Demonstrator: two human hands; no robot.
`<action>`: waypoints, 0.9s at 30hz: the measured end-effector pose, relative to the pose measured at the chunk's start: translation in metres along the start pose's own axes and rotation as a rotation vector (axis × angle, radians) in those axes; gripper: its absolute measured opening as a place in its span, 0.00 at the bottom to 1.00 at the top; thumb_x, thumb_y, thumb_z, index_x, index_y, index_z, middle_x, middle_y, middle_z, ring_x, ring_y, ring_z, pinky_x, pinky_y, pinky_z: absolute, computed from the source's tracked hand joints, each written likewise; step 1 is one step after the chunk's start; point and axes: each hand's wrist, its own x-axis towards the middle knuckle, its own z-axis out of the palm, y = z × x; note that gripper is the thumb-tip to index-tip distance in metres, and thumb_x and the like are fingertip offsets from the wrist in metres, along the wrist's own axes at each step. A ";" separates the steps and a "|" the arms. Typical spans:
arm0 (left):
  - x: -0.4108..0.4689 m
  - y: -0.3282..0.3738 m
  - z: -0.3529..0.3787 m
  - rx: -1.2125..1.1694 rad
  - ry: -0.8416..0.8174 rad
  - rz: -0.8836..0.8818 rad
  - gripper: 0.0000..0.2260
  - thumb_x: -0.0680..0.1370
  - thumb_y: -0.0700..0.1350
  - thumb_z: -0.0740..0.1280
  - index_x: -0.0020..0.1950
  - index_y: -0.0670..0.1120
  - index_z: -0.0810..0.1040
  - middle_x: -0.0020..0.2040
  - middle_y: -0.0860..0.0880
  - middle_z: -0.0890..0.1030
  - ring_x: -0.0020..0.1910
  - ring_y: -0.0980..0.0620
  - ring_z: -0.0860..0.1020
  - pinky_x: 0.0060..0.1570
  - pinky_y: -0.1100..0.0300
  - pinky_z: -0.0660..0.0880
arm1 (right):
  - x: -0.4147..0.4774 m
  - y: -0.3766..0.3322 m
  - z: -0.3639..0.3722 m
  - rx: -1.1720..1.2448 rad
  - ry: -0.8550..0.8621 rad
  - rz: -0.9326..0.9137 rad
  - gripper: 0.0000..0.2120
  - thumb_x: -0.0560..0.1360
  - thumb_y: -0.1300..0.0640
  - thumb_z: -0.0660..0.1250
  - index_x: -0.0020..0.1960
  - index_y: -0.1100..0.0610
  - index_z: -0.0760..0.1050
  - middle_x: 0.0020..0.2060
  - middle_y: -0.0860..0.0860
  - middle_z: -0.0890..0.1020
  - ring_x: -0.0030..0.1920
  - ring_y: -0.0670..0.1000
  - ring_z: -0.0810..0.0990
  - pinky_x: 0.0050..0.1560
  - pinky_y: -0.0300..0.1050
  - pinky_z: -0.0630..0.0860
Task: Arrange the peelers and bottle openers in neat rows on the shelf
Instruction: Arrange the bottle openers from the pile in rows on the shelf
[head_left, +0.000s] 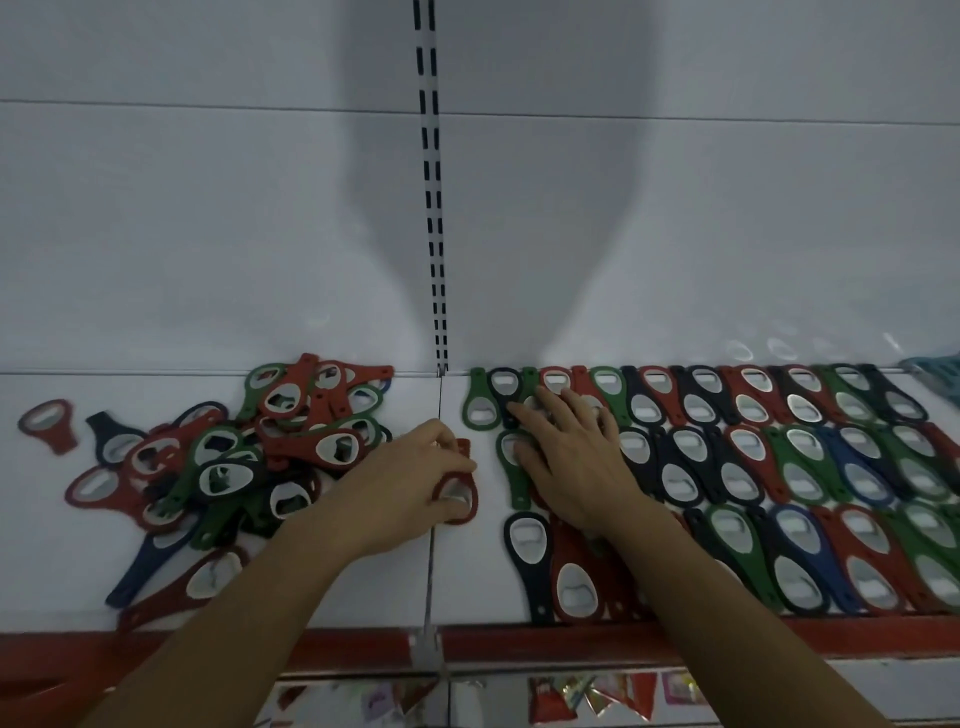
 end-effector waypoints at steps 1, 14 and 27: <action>0.001 0.003 0.002 0.007 0.012 0.008 0.21 0.79 0.56 0.70 0.72 0.58 0.75 0.63 0.62 0.67 0.56 0.58 0.75 0.56 0.58 0.76 | 0.000 -0.001 0.001 0.003 0.001 -0.001 0.24 0.83 0.37 0.46 0.78 0.38 0.56 0.81 0.48 0.55 0.81 0.55 0.48 0.77 0.68 0.46; 0.018 0.026 0.015 -0.005 0.149 -0.084 0.23 0.77 0.59 0.70 0.70 0.53 0.77 0.64 0.60 0.70 0.54 0.56 0.78 0.54 0.56 0.77 | -0.002 0.000 0.001 0.018 0.005 -0.001 0.25 0.83 0.38 0.47 0.78 0.39 0.57 0.81 0.49 0.56 0.81 0.55 0.48 0.77 0.69 0.46; 0.016 0.040 -0.010 -1.687 0.484 -0.068 0.23 0.75 0.28 0.58 0.66 0.44 0.79 0.54 0.44 0.82 0.49 0.49 0.83 0.48 0.54 0.81 | -0.012 -0.028 -0.040 0.591 0.262 -0.087 0.14 0.80 0.43 0.61 0.61 0.48 0.76 0.55 0.41 0.81 0.55 0.43 0.79 0.57 0.46 0.79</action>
